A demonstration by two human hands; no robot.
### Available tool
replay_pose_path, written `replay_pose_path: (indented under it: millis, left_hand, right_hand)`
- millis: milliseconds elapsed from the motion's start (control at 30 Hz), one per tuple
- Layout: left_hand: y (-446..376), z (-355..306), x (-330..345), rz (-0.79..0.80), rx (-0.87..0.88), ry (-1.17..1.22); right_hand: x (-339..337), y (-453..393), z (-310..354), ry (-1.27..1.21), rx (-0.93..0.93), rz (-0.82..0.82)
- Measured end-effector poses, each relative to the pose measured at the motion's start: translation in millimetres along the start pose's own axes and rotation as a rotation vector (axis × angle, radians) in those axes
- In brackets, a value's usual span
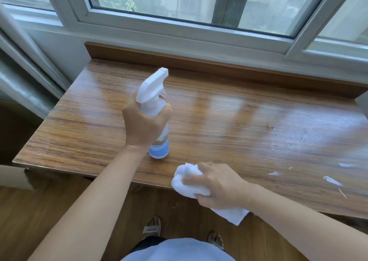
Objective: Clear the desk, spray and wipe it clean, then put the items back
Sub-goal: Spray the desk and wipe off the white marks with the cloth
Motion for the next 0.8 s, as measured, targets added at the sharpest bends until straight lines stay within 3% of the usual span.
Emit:
replay_pose_path:
  millis: [67,200,367,500,700,800]
  left_hand:
    - [-1,-7,-12,-0.024,0.013,0.019]
    - [2,-16,-22,-0.03,0.044,0.003]
    - [5,-15,-23,-0.02,0.018,0.022]
    - [6,-13,-23,-0.002,0.001,0.02]
    - [7,-7,-9,0.014,-0.041,0.05]
    - [5,-8,8,0.044,-0.029,0.065]
  right_hand:
    - [-2,-6,-7,0.032,0.014,-0.068]
    - [-13,-25,-25,0.055,0.278,-0.15]
    - [-6,-14,3,0.163,-0.015,-0.034]
    - [-28,-27,-41,0.184,0.235,-0.128]
    - [1,-4,14,0.128,-0.058,-0.013]
    - [-6,-9,-27,0.054,0.141,-0.079]
Point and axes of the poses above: each hand's wrist, its own y-axis away from the middle knuckle, its own x-axis out of the palm, z = x × y, the point moved 8 cm from there along -y, towards the middle knuckle, and after that the axes turned 8 degrees about x, right-handed, at the moved point
